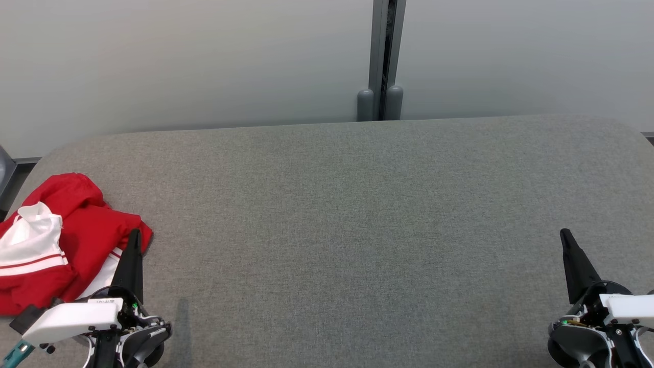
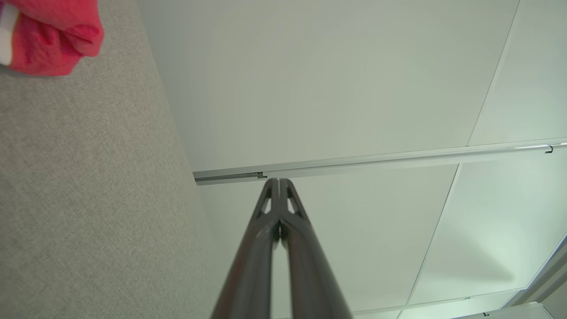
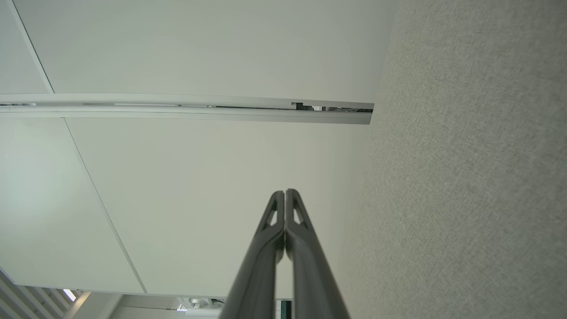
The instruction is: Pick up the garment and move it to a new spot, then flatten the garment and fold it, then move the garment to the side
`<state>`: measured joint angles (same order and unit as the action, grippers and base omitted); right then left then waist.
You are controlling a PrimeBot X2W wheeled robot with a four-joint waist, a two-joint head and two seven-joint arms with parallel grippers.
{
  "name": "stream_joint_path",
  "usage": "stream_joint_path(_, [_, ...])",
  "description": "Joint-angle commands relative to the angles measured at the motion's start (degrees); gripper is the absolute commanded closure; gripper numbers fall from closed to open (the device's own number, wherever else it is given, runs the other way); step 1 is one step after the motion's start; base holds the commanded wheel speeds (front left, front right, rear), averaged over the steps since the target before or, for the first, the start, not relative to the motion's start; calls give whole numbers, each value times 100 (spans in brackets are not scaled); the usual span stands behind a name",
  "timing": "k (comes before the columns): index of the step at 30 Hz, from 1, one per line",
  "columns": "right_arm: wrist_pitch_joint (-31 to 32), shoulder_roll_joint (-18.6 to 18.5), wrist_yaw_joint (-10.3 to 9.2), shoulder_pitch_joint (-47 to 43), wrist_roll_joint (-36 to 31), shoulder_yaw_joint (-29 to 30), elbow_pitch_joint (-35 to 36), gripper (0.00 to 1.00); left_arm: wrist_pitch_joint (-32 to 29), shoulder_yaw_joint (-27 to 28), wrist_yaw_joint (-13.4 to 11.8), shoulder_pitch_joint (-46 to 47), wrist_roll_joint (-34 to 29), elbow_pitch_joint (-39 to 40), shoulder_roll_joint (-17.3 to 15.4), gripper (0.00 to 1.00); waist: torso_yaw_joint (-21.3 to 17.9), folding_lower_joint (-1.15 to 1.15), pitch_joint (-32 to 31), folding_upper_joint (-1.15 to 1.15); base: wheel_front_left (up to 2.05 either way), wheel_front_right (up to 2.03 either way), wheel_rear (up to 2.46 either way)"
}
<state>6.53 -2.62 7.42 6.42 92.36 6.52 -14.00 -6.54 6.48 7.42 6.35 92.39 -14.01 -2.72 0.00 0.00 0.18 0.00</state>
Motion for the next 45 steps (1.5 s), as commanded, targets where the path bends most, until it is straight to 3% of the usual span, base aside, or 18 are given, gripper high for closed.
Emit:
stream_joint_path(1, [18, -52, 13, -51, 13, 7, 18, 100, -15, 19, 20, -32, 6, 19, -32, 100, 0, 0, 0, 0, 0, 0, 0])
stream_joint_path(23, [0, 0, 0, 0, -1, 0, 1, 100, 1, 0, 0, 0, 0, 0, 0, 100, 0, 0, 0, 0, 0, 0, 0])
stream_joint_path(24, [-1, 11, -1, -4, -3, -1, -24, 0, 6, -1, 0, -8, -1, -28, 7, 0, 0, 0, 0, 0, 0, 0, 0])
stream_joint_path(36, [-250, -18, -1, -21, -245, -232, -109, 0, 257, -91, 0, -40, -297, -268, 19, 0, 1, 0, 15, 0, 0, 0, 0])
stream_joint_path(45, [-497, -59, 0, 96, -1034, -299, -182, 0, 497, -41, 1, 41, -1295, -379, 21, 0, 4, 0, 37, 0, 0, 0, 0])
